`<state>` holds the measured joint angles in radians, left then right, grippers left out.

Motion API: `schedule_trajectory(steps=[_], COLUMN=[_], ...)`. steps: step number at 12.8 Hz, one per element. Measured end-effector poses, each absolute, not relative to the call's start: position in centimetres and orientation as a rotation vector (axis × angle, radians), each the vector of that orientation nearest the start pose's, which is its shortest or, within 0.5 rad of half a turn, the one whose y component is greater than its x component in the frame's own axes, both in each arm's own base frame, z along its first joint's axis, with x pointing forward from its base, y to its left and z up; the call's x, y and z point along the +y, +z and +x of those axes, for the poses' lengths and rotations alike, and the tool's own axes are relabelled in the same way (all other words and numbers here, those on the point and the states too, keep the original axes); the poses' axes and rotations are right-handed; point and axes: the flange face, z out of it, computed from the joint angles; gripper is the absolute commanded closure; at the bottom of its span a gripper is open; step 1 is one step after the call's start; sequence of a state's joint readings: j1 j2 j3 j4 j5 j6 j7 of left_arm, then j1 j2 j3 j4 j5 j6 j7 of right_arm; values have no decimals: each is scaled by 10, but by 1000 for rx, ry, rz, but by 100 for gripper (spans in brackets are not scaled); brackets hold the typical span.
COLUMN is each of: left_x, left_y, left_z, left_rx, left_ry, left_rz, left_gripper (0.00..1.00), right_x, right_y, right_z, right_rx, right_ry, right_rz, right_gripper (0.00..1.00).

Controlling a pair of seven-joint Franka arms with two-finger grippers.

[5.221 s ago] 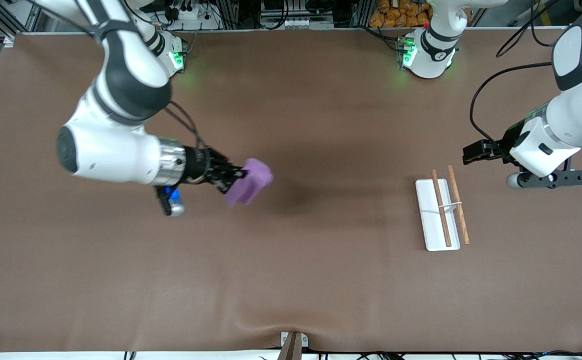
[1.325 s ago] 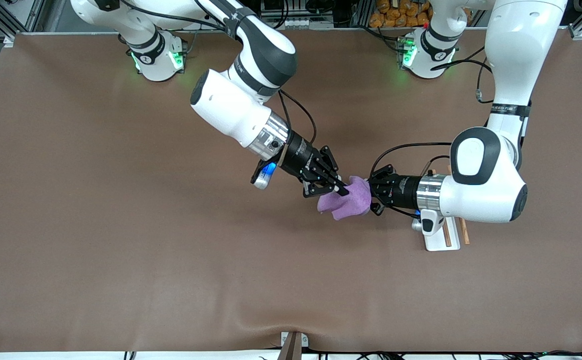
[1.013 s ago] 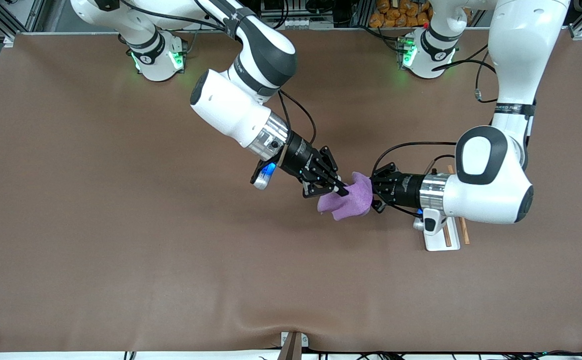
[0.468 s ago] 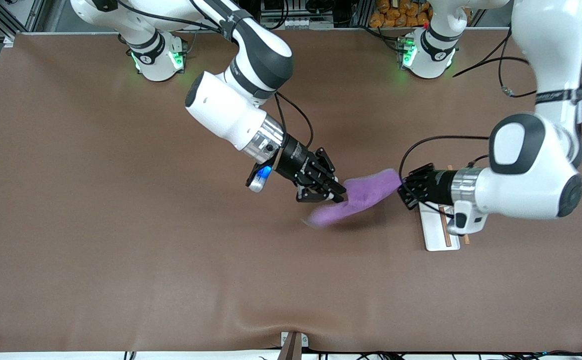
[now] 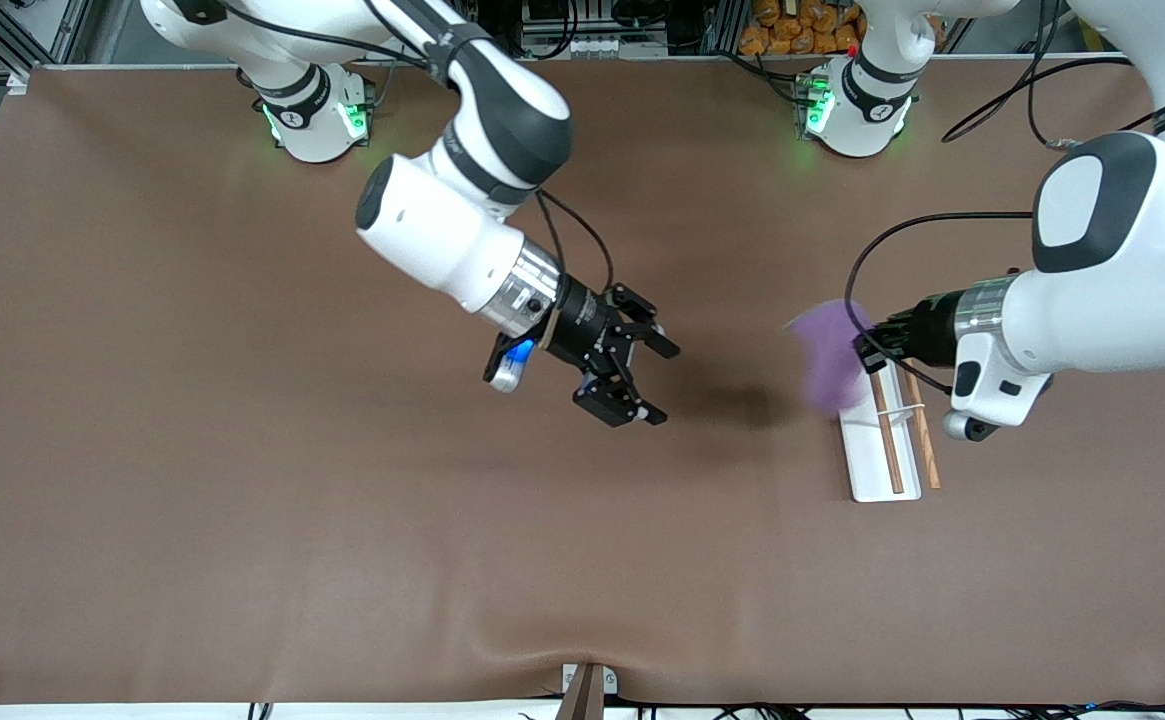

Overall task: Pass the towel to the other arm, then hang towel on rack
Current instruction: 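Grasp the towel with the left gripper while the right gripper releases, then drape the towel over the wooden dowels with the left gripper while the right gripper withdraws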

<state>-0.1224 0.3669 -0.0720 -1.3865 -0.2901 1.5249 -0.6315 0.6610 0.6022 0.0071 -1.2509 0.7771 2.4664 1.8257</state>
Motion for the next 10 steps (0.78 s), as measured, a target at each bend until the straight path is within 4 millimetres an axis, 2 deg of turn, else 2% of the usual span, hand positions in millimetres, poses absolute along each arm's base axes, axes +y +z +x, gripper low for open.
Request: schedule_trajectory(steps=[2,4,8,10], left_x=[-134,-131,-131,-128], left_y=[484,475,440,433], left_z=[631,631,635,637], left_rx=[-611,-526,-355,-347], left_ry=[536,537,536,548], left_rz=[-3227,-3218,-3126,-3121], left_gripper=[100,100,100,100], right_x=[444,412,363,323], right_y=[497,519,536,541], right_z=[622,632,641,641], right_rx=[1663,1507,1174,1016], right_ry=[601,597,562,602], right_rz=[-1746,-1903,-2147,-2270], right_gripper=[0,0,0,0])
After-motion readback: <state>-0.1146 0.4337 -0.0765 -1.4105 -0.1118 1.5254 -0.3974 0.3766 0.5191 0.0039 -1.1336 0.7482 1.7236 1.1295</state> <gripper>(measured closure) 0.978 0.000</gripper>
